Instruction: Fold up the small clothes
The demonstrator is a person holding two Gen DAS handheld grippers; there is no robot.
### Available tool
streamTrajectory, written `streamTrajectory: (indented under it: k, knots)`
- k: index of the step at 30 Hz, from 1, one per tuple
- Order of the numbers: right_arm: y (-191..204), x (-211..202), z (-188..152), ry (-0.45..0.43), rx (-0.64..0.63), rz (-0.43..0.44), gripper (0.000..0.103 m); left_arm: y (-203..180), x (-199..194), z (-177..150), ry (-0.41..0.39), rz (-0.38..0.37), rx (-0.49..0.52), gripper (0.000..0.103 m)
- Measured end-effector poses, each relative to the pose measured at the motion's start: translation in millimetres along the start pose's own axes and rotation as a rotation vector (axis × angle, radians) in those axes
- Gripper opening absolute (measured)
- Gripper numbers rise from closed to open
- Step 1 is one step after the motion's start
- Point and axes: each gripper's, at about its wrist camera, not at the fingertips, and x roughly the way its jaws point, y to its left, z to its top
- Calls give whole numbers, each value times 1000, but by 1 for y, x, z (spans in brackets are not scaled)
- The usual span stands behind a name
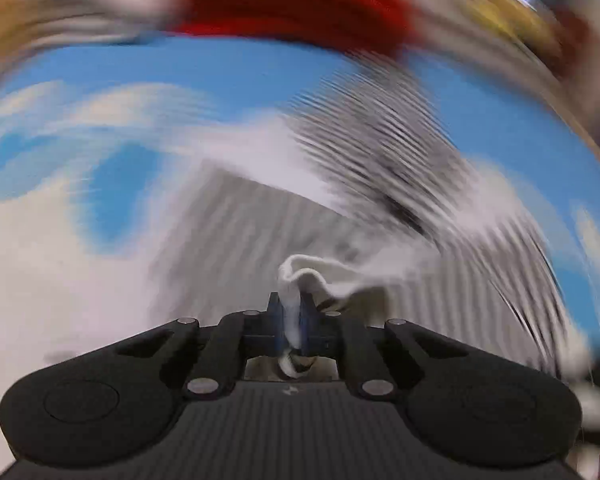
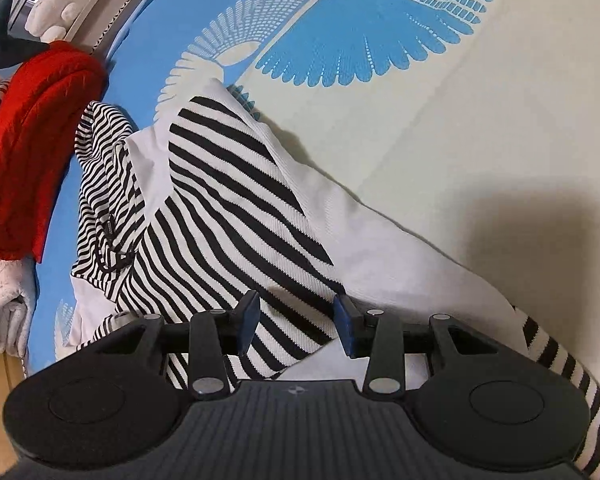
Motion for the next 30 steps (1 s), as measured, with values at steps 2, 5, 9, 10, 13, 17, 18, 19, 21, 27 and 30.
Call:
streamTrajectory:
  k: [2, 5, 9, 10, 13, 17, 18, 19, 21, 27, 30]
  knots:
    - [-1, -1, -1, -5, 14, -4, 42, 44, -7, 7, -16, 75, -165, 16]
    - [-4, -4, -1, -22, 47, -9, 42, 84, 1, 12, 65, 109, -284, 16]
    - [-1, -10, -6, -71, 49, -53, 42, 99, 2, 18, 85, 43, -288, 16]
    - [2, -13, -7, -85, 41, -66, 42, 96, 3, 19, 94, 4, -277, 16]
    - [17, -23, -15, -151, -17, -84, 44, 89, 11, 19, 146, -129, -255, 16]
    - [28, -19, -16, -173, -88, -29, 45, 83, 41, 9, 284, -144, -227, 19]
    - [26, -13, -15, -160, -80, -50, 45, 85, 46, 5, 313, -90, -217, 20]
    - [20, -8, -13, -144, -53, -85, 44, 86, 47, 4, 316, -74, -214, 21]
    - [8, -3, -11, -127, 5, -126, 40, 83, 41, 9, 305, -73, -208, 20]
    - [44, -21, -17, -239, -193, -97, 50, 66, 24, 21, 179, -83, -110, 21]
    - [36, -9, -13, -184, -162, -100, 51, 75, 44, 14, 293, -74, -180, 21]
